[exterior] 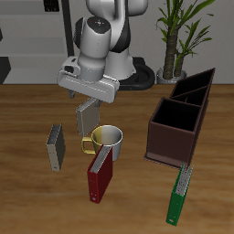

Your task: Place the left yellow book into the left desk caddy's front compartment

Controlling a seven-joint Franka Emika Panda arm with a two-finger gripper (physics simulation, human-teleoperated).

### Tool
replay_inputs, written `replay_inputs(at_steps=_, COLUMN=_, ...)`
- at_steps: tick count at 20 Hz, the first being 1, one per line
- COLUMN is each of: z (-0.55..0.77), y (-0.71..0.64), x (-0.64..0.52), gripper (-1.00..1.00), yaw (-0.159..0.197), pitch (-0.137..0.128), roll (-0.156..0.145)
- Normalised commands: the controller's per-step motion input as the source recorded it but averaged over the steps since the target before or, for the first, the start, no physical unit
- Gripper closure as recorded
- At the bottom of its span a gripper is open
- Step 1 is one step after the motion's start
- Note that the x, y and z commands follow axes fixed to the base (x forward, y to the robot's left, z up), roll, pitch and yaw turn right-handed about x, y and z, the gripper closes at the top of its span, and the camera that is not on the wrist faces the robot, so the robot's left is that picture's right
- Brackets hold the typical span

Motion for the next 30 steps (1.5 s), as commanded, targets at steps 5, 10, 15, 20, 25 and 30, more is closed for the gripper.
replay_inputs(at_steps=5, z=-0.27, y=-0.06, x=-0.01, gripper=-1.0, yaw=-0.014, pitch=0.024, roll=-0.008)
replay_inputs(at_steps=10, z=-0.25, y=-0.05, x=0.0, gripper=-1.0, yaw=-0.033, pitch=0.025, roll=-0.025)
replay_inputs(at_steps=15, z=-0.27, y=-0.1, x=0.03, gripper=-1.0, yaw=-0.011, pitch=0.037, roll=-0.039)
replay_inputs(at_steps=20, z=-0.17, y=0.01, x=-0.05, gripper=1.0, yaw=-0.028, pitch=0.021, roll=0.0)
replay_inputs(at_steps=25, z=0.04, y=0.05, x=-0.07, gripper=1.0, yaw=-0.019, pitch=0.006, roll=0.006)
replay_inputs(at_steps=30, z=0.27, y=0.09, x=-0.12, gripper=1.0, yaw=-0.009, pitch=-0.031, roll=0.016)
